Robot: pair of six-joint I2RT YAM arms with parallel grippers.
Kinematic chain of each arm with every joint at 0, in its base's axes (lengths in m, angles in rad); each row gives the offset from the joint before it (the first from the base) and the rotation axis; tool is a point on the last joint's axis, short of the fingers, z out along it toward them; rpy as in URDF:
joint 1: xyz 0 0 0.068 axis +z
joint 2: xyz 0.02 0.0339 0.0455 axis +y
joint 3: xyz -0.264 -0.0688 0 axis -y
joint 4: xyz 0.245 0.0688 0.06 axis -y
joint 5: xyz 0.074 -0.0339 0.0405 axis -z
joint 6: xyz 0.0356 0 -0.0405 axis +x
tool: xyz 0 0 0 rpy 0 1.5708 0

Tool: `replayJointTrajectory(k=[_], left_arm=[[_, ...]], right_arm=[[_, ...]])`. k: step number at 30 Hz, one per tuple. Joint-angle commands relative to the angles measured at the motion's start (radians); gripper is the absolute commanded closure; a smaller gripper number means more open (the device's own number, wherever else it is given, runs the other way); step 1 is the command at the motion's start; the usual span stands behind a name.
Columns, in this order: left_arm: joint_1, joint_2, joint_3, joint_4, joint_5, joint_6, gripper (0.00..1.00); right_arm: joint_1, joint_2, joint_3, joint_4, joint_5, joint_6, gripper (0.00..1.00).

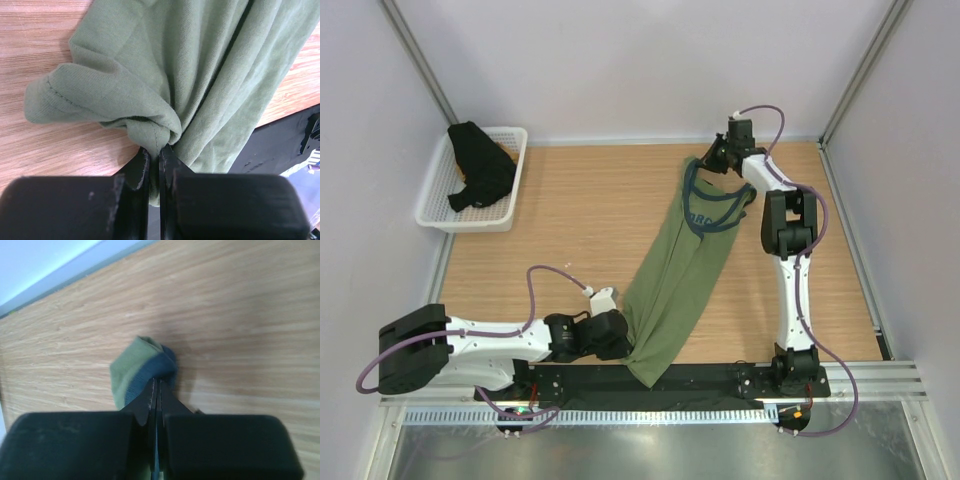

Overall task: Fold and stack the tank tops
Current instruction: Fold the tank top

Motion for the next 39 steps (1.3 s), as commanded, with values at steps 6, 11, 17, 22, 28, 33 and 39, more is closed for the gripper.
replayJointTrajectory(k=[6,11,17,22,28,33,39], left_arm=[[-0.010,-0.002,-0.033,-0.050,-0.014,-0.017,1.00],[-0.008,-0.024,-0.052,-0.042,-0.024,-0.036,1.00],[-0.010,-0.044,-0.059,-0.042,-0.028,-0.028,0.98],[-0.010,-0.045,-0.061,-0.040,-0.031,-0.033,0.97],[-0.010,-0.045,-0.059,-0.040,-0.031,-0.031,0.97],[-0.010,-0.044,-0.059,-0.043,-0.031,-0.030,0.97],[-0.008,-0.045,-0.058,-0.043,-0.031,-0.030,0.97]], right_arm=[[-0.063,-0.267,-0.262,0.197,0.141,0.056,0.99],[-0.103,-0.301,-0.306,0.202,0.137,0.075,0.99],[-0.089,-0.204,-0.191,0.170,-0.023,0.066,0.41],[-0.060,-0.125,-0.128,0.150,-0.103,0.058,0.21],[-0.033,-0.058,-0.060,0.130,-0.130,0.056,0.27],[-0.011,0.003,-0.002,0.108,-0.137,0.053,0.31],[-0.002,0.006,0.013,0.122,-0.095,0.052,0.66]])
